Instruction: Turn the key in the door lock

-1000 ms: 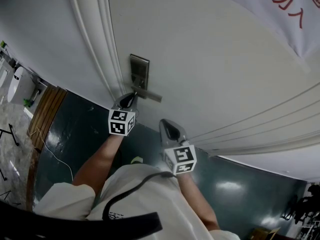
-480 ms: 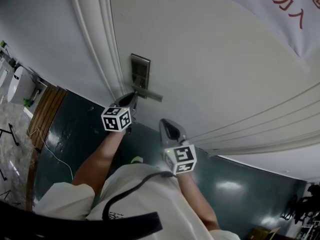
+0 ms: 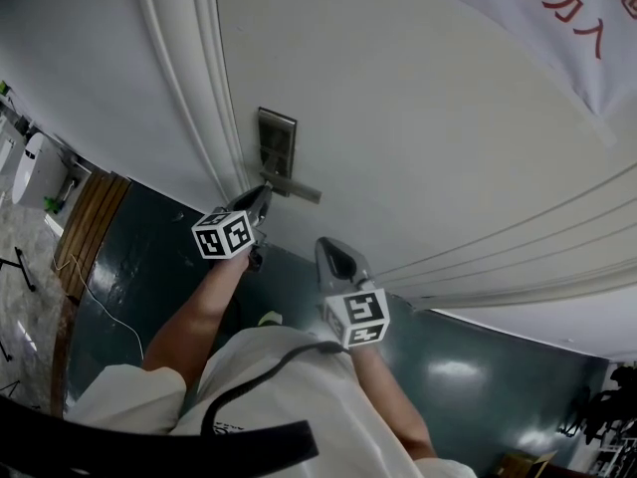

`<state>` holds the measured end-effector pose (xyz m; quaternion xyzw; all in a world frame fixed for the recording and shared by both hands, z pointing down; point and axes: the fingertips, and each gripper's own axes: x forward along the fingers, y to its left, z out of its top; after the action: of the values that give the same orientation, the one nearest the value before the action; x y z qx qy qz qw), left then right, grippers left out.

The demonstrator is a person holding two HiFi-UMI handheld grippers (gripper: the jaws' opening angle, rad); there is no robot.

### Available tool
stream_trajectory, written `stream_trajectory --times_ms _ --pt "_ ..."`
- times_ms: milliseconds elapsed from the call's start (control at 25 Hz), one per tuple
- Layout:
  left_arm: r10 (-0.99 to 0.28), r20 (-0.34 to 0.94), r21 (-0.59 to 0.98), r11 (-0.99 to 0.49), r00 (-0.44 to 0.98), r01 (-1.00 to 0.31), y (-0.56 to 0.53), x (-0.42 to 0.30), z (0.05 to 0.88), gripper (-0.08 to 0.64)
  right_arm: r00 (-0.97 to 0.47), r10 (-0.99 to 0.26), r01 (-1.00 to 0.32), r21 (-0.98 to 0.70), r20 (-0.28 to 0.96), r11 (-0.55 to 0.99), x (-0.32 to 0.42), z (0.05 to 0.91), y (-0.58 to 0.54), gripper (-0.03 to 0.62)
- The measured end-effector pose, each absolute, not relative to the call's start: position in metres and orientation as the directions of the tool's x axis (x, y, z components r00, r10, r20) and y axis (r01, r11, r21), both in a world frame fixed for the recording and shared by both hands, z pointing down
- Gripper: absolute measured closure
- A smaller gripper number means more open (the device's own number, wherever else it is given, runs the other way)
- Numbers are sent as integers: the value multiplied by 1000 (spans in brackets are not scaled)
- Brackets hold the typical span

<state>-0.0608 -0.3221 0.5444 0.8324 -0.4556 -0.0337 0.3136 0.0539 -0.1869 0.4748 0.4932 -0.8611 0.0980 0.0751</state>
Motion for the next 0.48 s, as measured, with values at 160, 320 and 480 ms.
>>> stream_trajectory --times_ms 160,320,480 --pt "-769 195 652 -362 609 -666 -323 -61 544 535 -501 -833 -865 -98 233 493 54 477 -187 584" --pt "-772 146 751 -321 618 -577 -324 -63 543 536 -498 -834 -866 -104 238 488 52 476 -186 584" --pt "-771 104 823 -287 628 -489 -324 -63 544 536 -496 -833 -868 -106 244 486 51 478 -186 584"
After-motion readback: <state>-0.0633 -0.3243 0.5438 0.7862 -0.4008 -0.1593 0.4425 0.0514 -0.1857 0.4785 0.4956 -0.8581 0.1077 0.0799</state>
